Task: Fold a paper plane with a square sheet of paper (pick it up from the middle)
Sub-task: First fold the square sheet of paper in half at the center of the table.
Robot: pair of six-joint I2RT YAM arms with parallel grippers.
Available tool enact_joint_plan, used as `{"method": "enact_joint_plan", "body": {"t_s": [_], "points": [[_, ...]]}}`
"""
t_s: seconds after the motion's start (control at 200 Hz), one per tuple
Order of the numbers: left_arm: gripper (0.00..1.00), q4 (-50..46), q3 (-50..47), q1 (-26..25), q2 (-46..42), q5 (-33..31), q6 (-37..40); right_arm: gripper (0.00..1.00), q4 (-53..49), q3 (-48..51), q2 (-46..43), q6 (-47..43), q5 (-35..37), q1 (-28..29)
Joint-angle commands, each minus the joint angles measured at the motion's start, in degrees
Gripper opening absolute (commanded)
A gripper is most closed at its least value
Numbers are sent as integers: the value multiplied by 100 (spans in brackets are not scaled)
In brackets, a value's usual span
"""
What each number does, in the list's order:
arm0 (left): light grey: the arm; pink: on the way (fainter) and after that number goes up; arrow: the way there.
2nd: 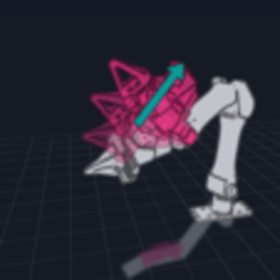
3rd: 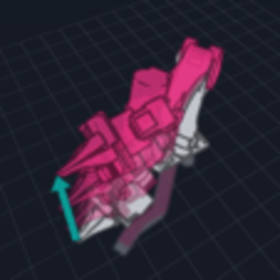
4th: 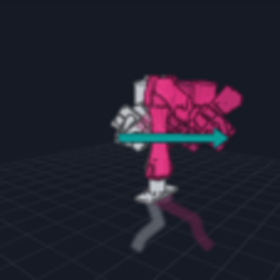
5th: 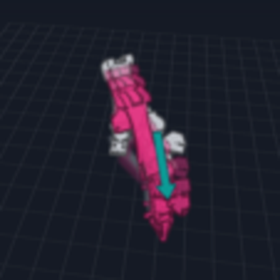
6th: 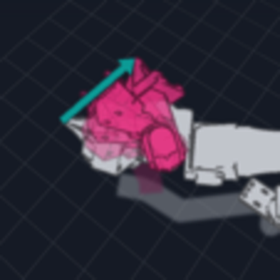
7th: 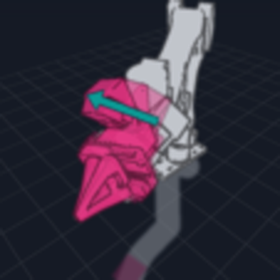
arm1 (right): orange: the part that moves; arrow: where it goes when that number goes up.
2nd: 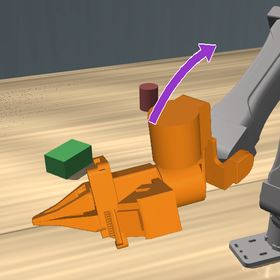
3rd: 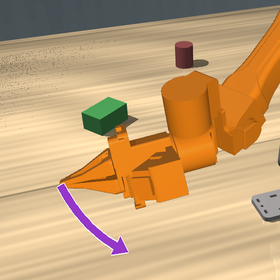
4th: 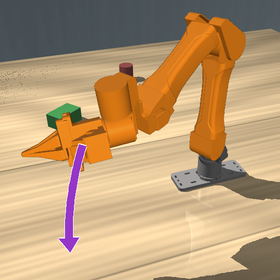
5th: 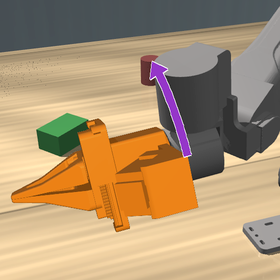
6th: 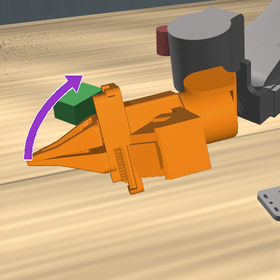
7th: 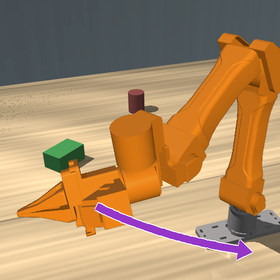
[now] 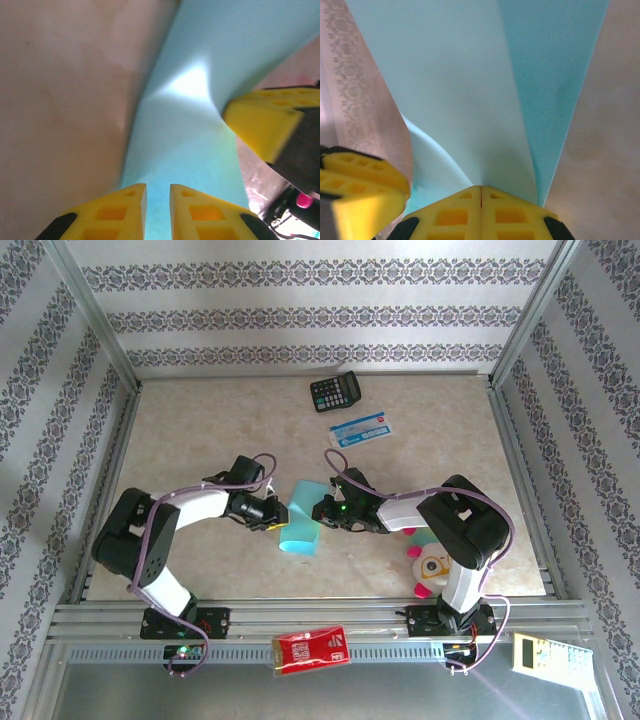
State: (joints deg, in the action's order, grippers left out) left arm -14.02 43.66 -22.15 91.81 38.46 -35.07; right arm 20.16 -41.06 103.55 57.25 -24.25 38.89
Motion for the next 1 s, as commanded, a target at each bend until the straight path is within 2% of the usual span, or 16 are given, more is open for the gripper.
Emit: {"method": "enact_joint_plan", "body": {"t_s": [0.0, 0.23, 0.54, 0.61, 0.824, 0.999], "points": [[22, 322, -135, -127, -386, 354, -290, 0, -1162, 370, 522, -148, 727, 17], [23, 332, -226, -316, -23, 480, -348, 0, -1179, 362, 498, -162, 746, 14], [22, -137, -586, -1, 291, -115, 164, 0, -1200, 353, 517, -206, 756, 16], [22, -140, -658, 17, 153, -125, 165, 0, -1201, 362, 509, -206, 746, 12], [23, 391, -920, -50, -972, 423, -343, 0, -1197, 373, 499, -202, 755, 15], [23, 434, -905, -254, -747, 514, -449, 0, -1181, 362, 500, -190, 774, 15]]}}
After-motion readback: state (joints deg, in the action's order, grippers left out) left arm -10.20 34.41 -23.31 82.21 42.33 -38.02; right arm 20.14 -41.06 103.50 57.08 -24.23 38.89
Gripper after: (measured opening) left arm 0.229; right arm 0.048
